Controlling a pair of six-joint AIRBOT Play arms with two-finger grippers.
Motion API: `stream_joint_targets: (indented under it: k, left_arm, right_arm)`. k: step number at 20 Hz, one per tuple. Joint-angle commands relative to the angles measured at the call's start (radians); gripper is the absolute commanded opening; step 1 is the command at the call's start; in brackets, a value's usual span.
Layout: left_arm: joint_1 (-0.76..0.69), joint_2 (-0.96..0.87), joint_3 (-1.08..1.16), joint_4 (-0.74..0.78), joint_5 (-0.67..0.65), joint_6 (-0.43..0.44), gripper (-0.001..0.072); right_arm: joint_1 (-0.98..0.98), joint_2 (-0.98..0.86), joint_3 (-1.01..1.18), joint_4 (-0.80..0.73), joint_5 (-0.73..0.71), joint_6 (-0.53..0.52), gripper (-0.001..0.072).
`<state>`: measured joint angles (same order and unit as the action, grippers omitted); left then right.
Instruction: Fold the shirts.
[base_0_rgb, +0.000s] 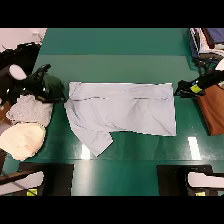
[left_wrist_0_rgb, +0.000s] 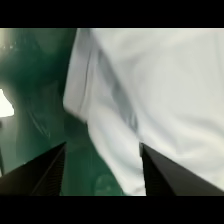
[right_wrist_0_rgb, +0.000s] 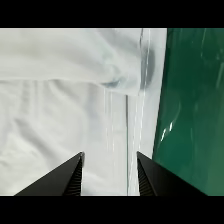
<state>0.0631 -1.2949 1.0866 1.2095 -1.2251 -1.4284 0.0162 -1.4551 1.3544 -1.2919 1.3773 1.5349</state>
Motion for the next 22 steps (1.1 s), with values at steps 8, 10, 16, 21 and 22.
stream_joint_targets:
  k: [8,10,16,21,22]
  left_arm:
    - [-0.19,0.266,-0.565,-0.226,0.163,-0.041,0.0539]
    - [-0.215,0.266,-0.586,-0.23,0.198,-0.066,0.0539]
    - [-0.218,0.265,-0.591,-0.253,0.27,-0.064,0.003]
    - [-0.218,0.267,-0.534,-0.253,0.21,-0.044,0.002]
    - [-0.218,0.267,-0.524,-0.253,0.203,-0.04,0.002]
  right_arm:
    - [-0.004,0.238,-0.139,-0.01,-0.011,0.002,0.0385]
    - [-0.004,0.257,-0.139,-0.01,-0.001,0.002,0.0385]
    - [-0.061,0.32,-0.188,-0.011,0.055,0.002,0.0385]
    - [-0.243,0.413,-0.536,-0.006,0.058,0.001,0.0586]
    - [-0.278,0.414,-0.615,0.022,0.046,0.001,0.0596]
